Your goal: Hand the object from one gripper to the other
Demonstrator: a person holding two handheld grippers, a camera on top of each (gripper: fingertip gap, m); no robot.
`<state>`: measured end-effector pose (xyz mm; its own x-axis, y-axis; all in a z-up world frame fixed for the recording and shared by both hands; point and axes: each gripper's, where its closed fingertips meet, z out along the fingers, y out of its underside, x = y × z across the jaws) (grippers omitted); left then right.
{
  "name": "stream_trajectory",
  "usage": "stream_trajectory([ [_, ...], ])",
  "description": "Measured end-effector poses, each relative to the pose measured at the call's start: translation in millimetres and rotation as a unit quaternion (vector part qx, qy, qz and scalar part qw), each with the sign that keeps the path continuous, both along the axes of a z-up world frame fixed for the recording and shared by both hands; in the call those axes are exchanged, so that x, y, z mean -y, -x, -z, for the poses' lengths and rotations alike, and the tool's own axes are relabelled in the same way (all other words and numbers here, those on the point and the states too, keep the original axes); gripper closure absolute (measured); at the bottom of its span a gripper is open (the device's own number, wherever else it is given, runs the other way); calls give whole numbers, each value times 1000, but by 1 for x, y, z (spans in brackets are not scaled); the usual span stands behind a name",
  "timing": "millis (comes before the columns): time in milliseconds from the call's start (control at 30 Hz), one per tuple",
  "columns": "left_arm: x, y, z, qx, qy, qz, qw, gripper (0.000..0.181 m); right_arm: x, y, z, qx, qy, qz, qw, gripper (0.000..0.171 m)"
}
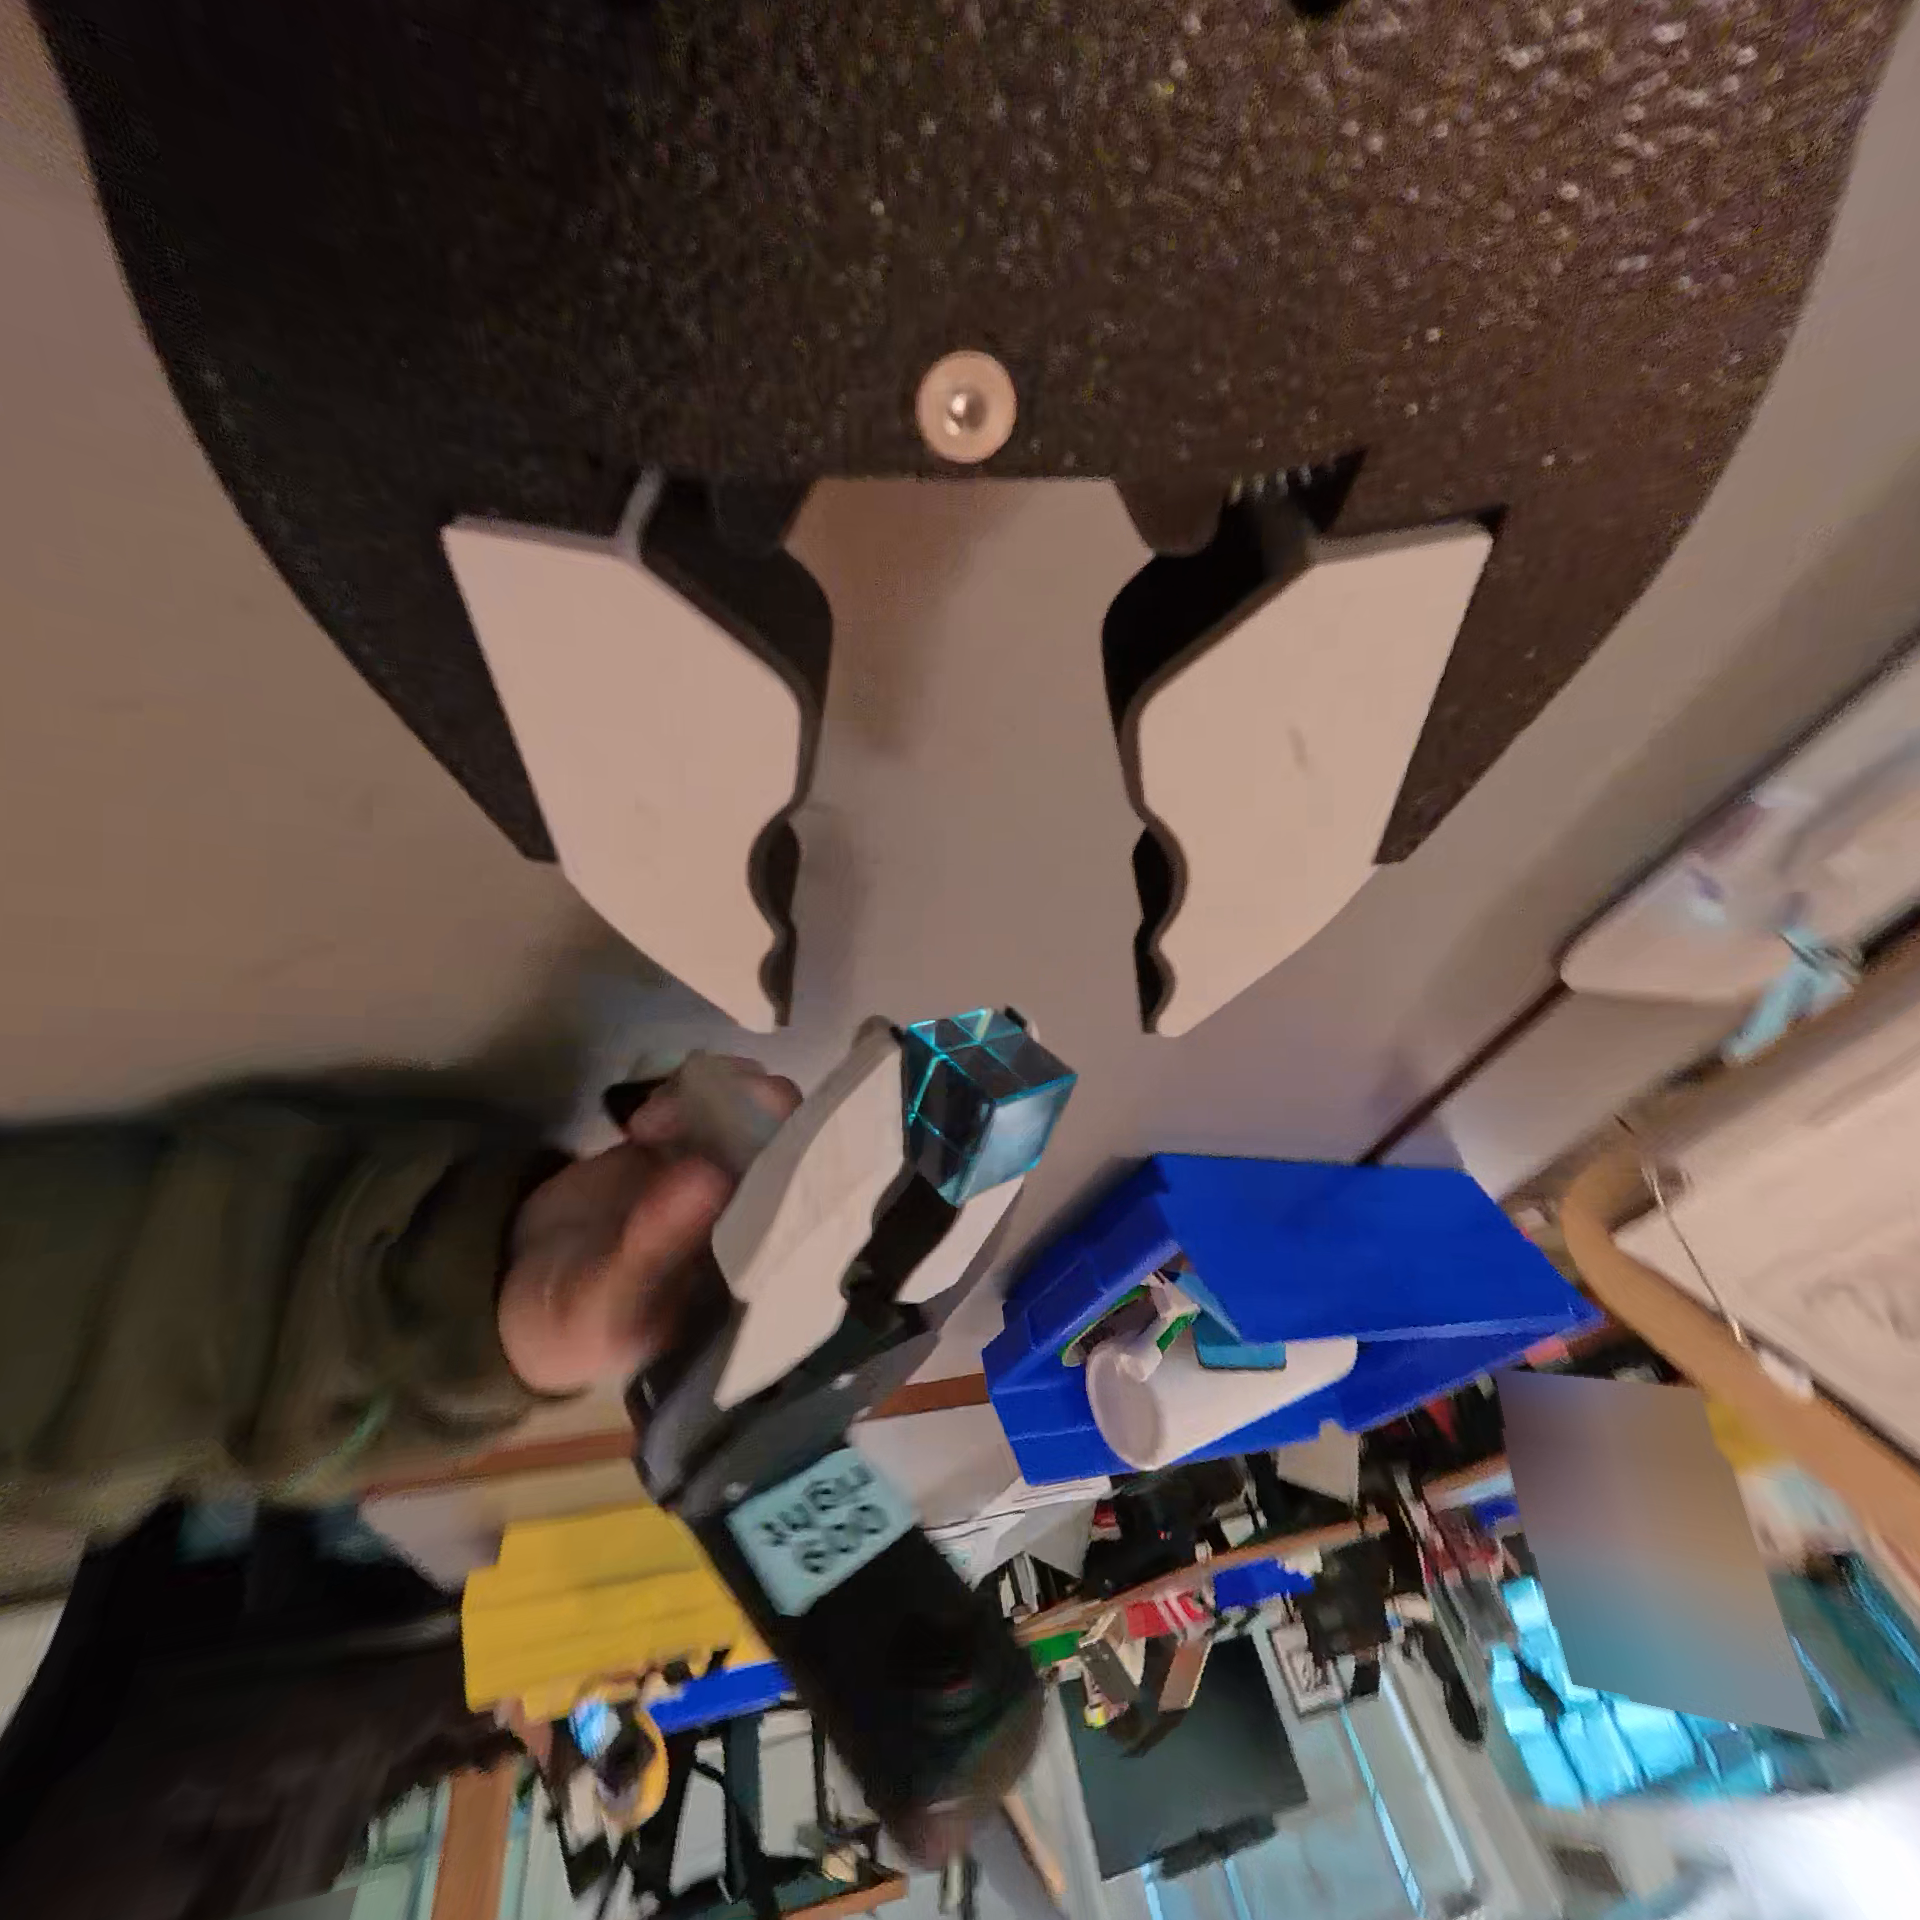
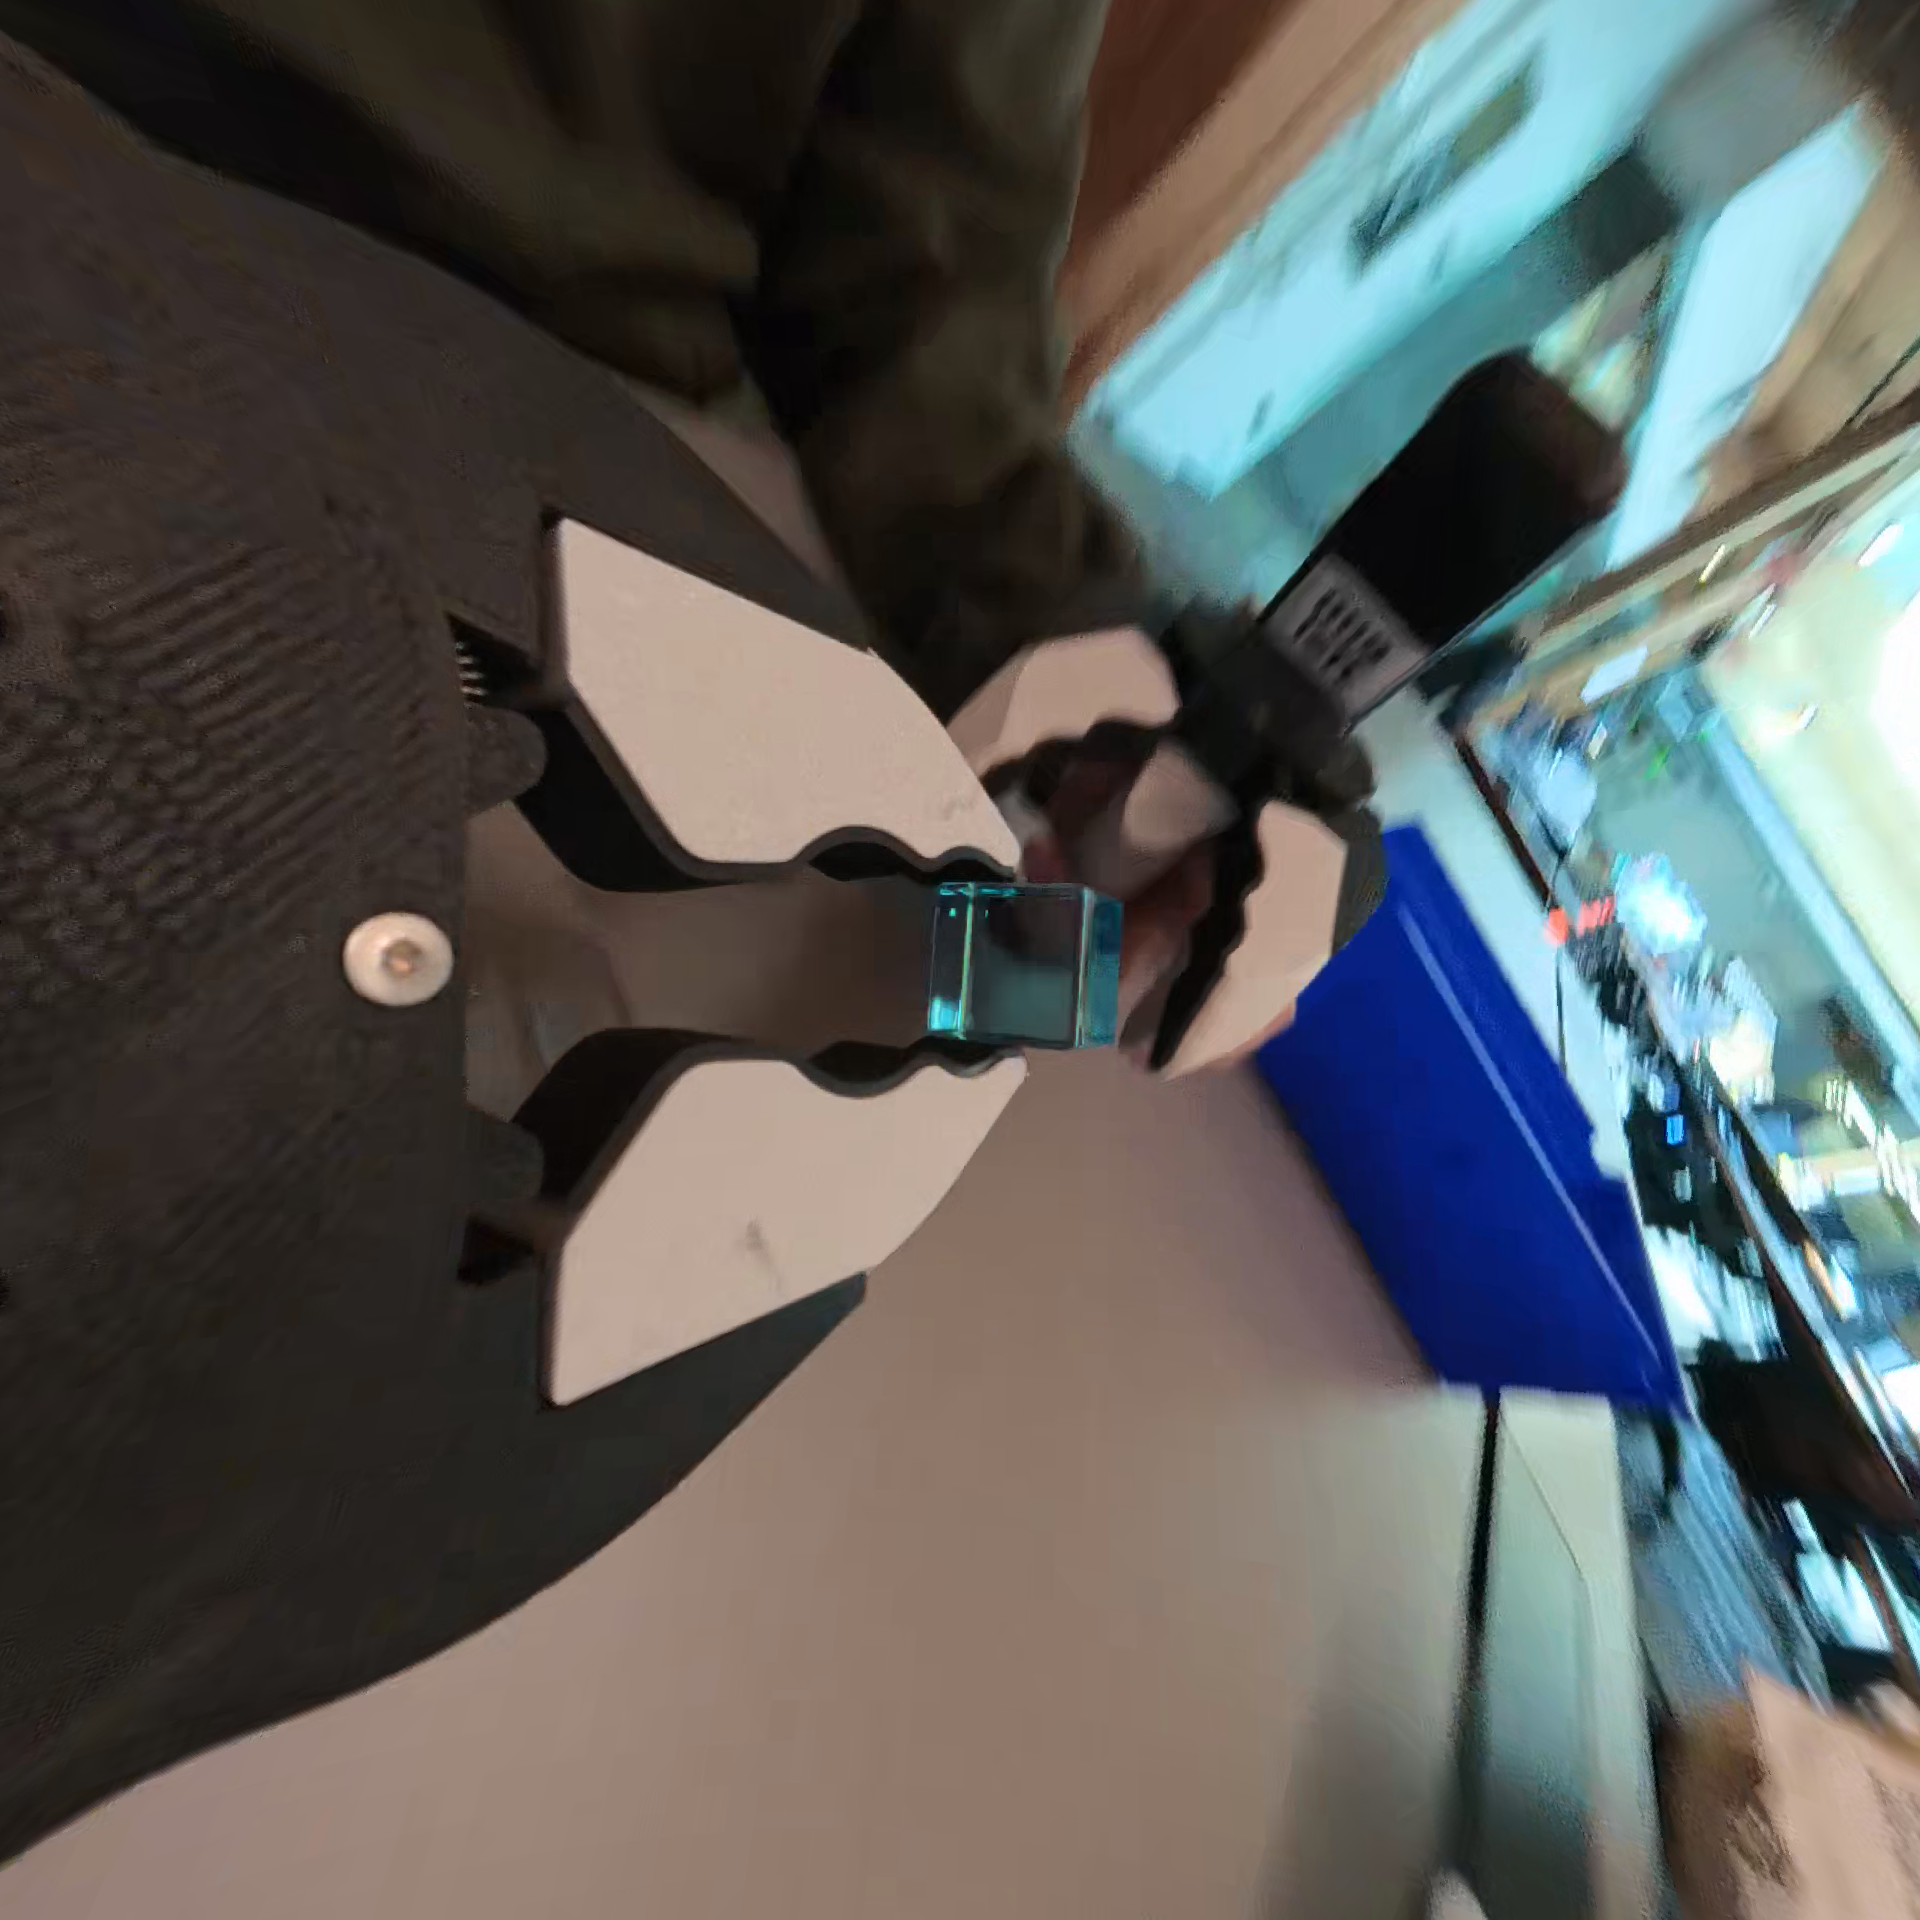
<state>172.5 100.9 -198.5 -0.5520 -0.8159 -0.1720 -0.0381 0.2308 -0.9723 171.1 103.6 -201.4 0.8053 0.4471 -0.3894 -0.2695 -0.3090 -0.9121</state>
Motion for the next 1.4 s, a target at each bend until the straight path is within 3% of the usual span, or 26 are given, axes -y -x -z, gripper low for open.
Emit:
stream_trajectory([
  [133, -5, -9, -14, -143, 171, -43, 974, 117, -2, -30, 5, 215, -28, 96, 971, 143],
  [233, 6, -7, 2, -273, 211, -55, 937, 119, -5, -36, 11, 413, -45, 133, 900, 143],
  [300, 10, -5, 13, -304, 201, -68, 929, 120, -7, -35, 16, 504, -53, 137, 851, 143],
  [567, 1, -11, 21, -290, 157, -128, 935, 137, -14, -26, 18, 647, -68, 136, 747, 143],
  [633, -1, -12, 22, -281, 150, -133, 938, 154, -15, -22, 18, 664, -73, 134, 732, 143],
  [667, -2, -12, 23, -274, 138, -131, 943, 155, -16, -22, 18, 670, -74, 135, 726, 143],
  [767, -1, -11, 25, -272, 128, -116, 947, 155, -16, -21, 20, 648, -79, 134, 746, 143],
  [833, -1, -10, 26, -265, 126, -101, 951, 155, -15, -20, 22, 605, -75, 132, 782, 141],
  [933, -9, -14, 21, -219, 121, -101, 963, 155, -12, -21, 21, 497, -53, 126, 857, 108],
  [1000, -13, -16, 8, -160, 119, -88, 976, 155, -8, -19, 15, 388, -52, 112, 914, 86],
  [1100, -11, -10, -15, -43, 96, -42, 994, 155, -1, -14, -12, 130, -67, 73, 986, 81],
  [1167, -6, -3, -25, 10, 84, -12, 996, 155, 7, -11, -37, -51, -88, 30, 994, 83],
  [1233, 5, 2, -24, -5, 92, 26, 995, 155, 15, -9, -54, -164, -110, -13, 980, 99],
  [1300, 11, 3, -17, -57, 130, 50, 989, 155, 17, -6, -58, -142, -138, -18, 980, 108],
  [1367, 17, 6, -18, -70, 163, 79, 981, 155, 15, -1, -45, -26, -139, 3, 990, 105],
  [1400, 19, 8, -19, -74, 173, 88, 978, 155, 16, 3, -42, 22, -146, 2, 989, 116],
])
